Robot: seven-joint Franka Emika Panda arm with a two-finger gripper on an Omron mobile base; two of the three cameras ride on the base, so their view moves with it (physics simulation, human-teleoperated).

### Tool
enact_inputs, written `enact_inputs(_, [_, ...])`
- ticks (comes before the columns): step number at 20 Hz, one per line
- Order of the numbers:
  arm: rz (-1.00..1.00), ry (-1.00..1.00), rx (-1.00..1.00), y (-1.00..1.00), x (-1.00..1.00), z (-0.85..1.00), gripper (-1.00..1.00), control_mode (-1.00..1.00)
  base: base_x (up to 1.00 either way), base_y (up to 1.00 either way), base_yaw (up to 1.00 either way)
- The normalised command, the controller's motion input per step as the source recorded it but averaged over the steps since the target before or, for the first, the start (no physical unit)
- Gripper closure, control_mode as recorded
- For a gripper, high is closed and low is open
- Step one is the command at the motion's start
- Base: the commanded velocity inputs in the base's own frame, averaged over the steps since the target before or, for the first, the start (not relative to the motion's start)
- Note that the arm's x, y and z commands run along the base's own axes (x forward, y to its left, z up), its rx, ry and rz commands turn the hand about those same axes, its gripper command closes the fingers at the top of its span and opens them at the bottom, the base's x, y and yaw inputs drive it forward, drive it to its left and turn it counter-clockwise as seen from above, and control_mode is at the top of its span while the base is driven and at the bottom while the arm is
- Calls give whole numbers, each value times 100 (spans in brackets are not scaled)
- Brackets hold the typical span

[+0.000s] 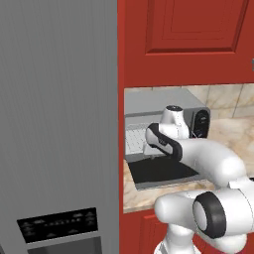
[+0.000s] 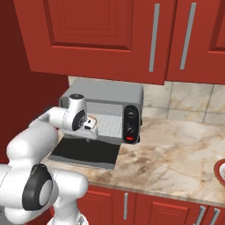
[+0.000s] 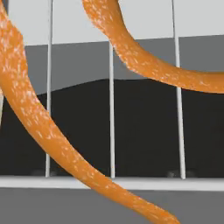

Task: Pick up the bagel from the plate, place it on the toaster oven rack, close the door, and set the timer.

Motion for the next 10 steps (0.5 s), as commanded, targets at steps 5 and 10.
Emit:
enact_inputs(5, [0,-3,5,7,85,0,-100,-100,0,0,0])
enact_inputs(10, [0,-7,3,11,59,0,-100,-100,0,0,0])
